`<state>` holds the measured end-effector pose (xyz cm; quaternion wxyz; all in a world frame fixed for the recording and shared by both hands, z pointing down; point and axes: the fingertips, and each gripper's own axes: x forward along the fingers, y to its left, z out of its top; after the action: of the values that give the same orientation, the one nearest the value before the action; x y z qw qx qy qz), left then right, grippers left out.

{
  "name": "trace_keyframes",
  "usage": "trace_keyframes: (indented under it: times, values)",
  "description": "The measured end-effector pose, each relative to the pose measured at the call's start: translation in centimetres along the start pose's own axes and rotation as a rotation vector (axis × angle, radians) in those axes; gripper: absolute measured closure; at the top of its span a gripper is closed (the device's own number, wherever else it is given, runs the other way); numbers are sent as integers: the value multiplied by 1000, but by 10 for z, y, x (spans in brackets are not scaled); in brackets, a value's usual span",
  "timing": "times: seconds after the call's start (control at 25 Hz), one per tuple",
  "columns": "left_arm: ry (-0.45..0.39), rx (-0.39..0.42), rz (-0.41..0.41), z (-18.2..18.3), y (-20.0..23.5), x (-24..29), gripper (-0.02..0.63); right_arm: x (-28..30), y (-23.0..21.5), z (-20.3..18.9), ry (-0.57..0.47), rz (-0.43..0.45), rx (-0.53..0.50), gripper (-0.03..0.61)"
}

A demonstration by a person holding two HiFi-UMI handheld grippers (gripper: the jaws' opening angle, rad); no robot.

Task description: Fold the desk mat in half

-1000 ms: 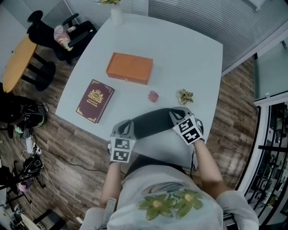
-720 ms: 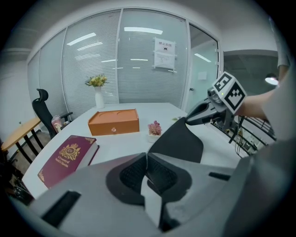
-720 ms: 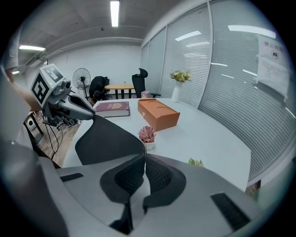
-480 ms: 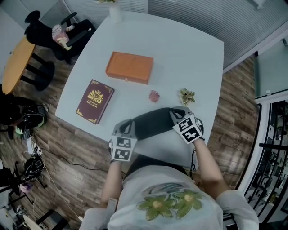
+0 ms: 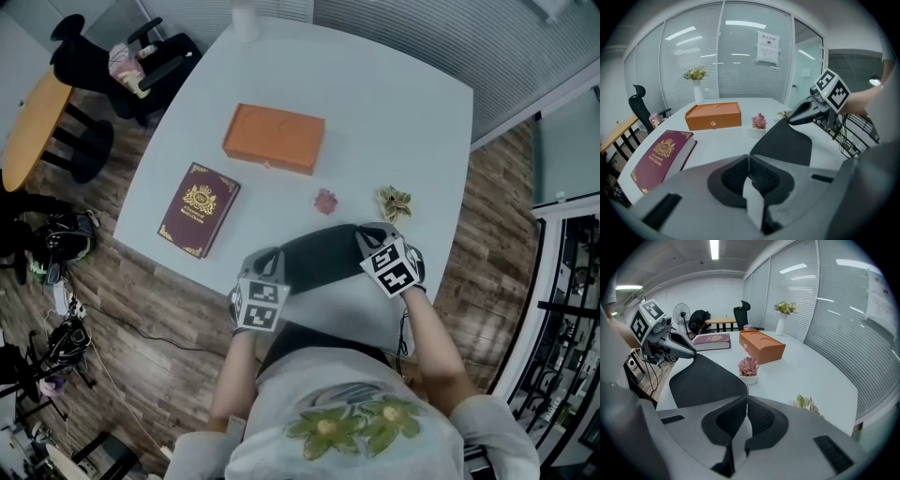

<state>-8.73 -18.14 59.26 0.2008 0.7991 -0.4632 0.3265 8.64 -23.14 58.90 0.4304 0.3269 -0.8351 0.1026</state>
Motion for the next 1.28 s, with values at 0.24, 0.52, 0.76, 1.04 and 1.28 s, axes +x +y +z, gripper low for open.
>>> trace_keyframes:
  times: [0.24, 0.52, 0.76, 1.04, 1.28]
  values:
    - [45, -7, -12, -10, 0, 10, 600, 14, 1, -9, 35, 13, 10, 555]
    - [53, -9, -20, -13, 4, 21, 600, 26, 0, -14, 64, 18, 19, 555]
    - [78, -11, -33, -18, 4, 29, 600, 33, 1, -23, 89, 24, 26, 555]
    - [121, -10, -45, -28, 2, 35, 600, 40, 3, -32, 113, 38, 27, 555]
    - [151, -6, -46, -37, 1, 41, 600, 46, 5, -35, 128, 48, 19, 555]
